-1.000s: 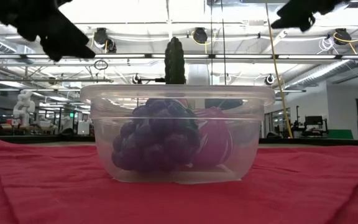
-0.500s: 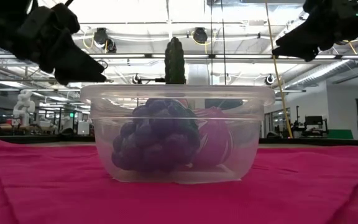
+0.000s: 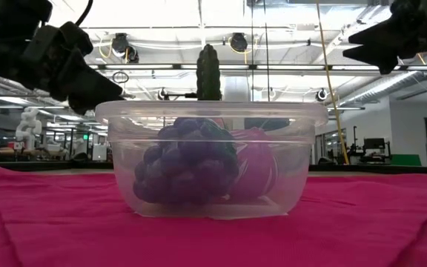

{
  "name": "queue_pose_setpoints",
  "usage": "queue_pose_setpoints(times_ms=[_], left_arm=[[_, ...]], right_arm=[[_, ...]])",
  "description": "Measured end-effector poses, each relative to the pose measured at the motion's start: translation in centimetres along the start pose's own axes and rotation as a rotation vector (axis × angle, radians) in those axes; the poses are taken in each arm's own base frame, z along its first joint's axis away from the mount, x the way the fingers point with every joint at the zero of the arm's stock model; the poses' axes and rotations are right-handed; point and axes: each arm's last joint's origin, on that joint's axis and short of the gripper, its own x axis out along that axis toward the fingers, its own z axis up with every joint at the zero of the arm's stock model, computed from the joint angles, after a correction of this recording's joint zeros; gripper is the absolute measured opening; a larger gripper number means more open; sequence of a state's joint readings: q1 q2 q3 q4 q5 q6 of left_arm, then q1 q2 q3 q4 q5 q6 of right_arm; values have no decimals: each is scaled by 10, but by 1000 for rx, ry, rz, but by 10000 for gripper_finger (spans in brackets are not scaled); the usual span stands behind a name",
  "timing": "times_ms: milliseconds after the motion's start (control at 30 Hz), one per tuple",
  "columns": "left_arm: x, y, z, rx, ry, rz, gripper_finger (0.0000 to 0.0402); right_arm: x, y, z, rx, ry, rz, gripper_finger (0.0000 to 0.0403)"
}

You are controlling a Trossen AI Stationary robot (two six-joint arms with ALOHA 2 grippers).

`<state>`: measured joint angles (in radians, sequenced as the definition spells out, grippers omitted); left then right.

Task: Pick and placing Produce into tupperware
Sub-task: Return to Home Position

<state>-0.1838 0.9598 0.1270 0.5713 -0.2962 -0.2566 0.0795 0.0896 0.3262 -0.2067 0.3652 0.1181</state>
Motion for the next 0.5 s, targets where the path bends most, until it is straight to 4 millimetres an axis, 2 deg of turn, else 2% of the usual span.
queue_pose_setpoints(times_ms=[133,233,500], left_arm=[[-2,4,5,23,-25,-2,212],[-3,8,7,31,-30,11,212],[-7,20,12,57,-69,-6,212]], right_arm=[[-5,-3,-9,18,-43,5,219],[-3,-3,-14,11,-5,3,219],[-3,-3,-15,9,6,1,219]])
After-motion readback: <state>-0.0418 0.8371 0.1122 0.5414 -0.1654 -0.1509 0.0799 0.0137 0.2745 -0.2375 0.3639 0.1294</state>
